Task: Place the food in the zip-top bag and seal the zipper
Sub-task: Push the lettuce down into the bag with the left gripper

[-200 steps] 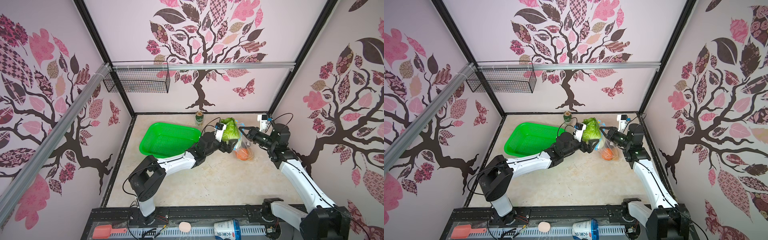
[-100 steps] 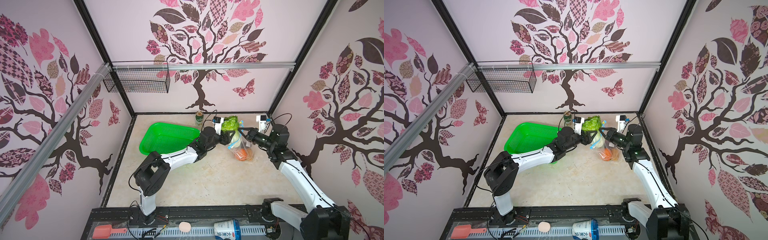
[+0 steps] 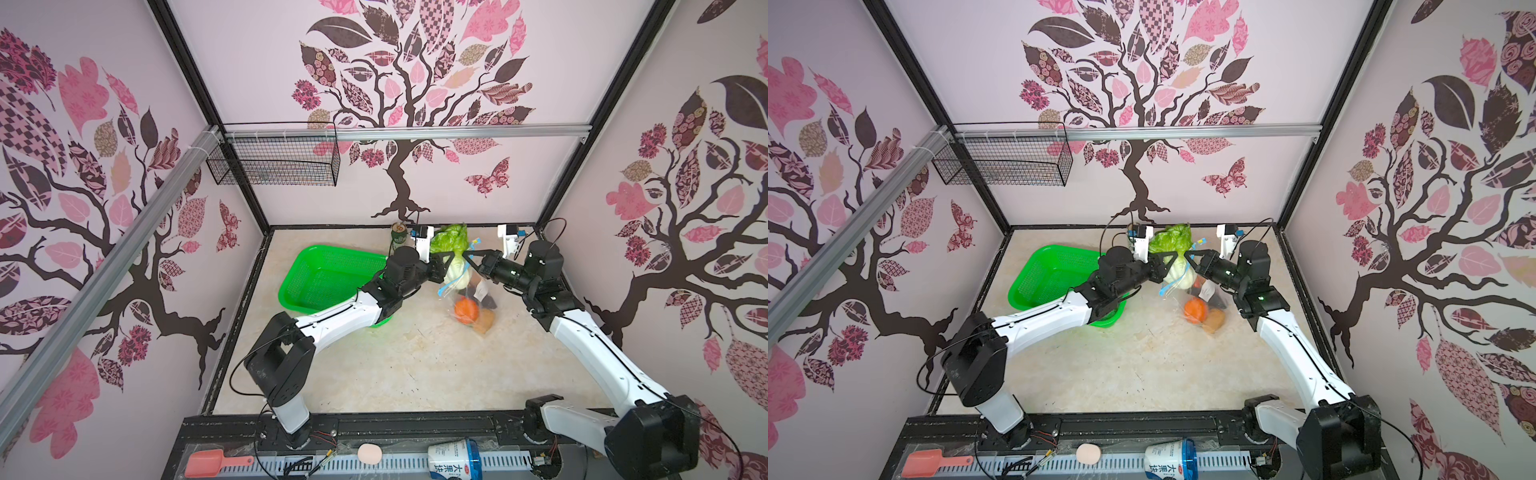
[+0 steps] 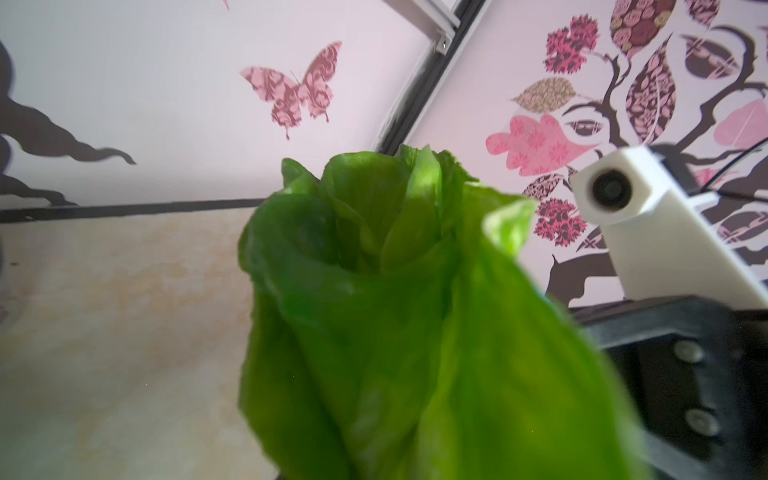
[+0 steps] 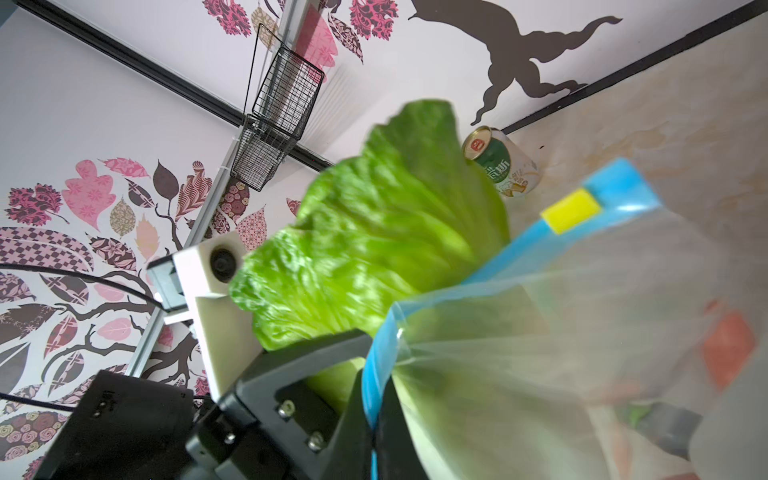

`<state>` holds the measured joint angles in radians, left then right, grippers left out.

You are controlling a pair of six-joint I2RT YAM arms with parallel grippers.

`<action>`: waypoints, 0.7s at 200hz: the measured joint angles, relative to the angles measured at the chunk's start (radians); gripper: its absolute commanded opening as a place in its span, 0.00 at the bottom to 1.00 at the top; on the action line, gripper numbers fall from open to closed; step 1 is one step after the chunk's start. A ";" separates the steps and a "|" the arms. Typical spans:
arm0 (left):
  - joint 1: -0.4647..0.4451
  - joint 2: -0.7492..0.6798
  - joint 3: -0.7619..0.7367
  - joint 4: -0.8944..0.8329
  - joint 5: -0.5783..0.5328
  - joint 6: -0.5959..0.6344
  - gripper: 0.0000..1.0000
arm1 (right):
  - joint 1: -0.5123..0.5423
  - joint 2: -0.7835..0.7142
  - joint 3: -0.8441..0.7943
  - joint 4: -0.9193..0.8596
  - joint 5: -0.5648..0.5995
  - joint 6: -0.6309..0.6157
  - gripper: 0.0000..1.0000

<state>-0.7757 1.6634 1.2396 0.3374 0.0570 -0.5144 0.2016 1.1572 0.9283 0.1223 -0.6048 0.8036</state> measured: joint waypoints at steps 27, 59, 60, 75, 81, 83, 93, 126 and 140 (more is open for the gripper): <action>0.023 -0.104 0.000 -0.027 -0.025 0.028 0.27 | 0.028 0.032 0.027 0.026 0.010 0.035 0.00; 0.025 -0.151 -0.007 -0.035 -0.035 0.043 0.27 | 0.044 0.054 0.037 0.094 -0.016 0.096 0.00; 0.025 -0.151 -0.008 -0.035 -0.034 0.043 0.27 | 0.044 0.054 0.037 0.095 -0.017 0.097 0.00; 0.026 -0.145 -0.013 -0.035 -0.033 0.040 0.27 | 0.044 0.058 0.037 0.106 -0.021 0.114 0.00; 0.026 -0.138 -0.015 -0.034 -0.031 0.039 0.27 | 0.044 0.058 0.037 0.106 -0.021 0.115 0.00; 0.025 -0.137 -0.015 -0.034 -0.031 0.039 0.27 | 0.044 0.058 0.037 0.106 -0.021 0.115 0.00; 0.023 -0.123 -0.019 -0.032 -0.029 0.039 0.27 | 0.041 0.058 0.032 0.109 -0.020 0.116 0.00; -0.018 -0.066 -0.032 -0.027 -0.081 0.088 0.28 | 0.018 0.058 -0.014 0.121 -0.019 0.117 0.00; -0.043 -0.045 -0.039 -0.026 -0.114 0.122 0.28 | 0.003 0.058 -0.027 0.129 -0.021 0.119 0.00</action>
<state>-0.8185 1.6180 1.2003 0.3111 -0.0574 -0.3927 0.2043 1.2148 0.9009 0.2508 -0.6258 0.9226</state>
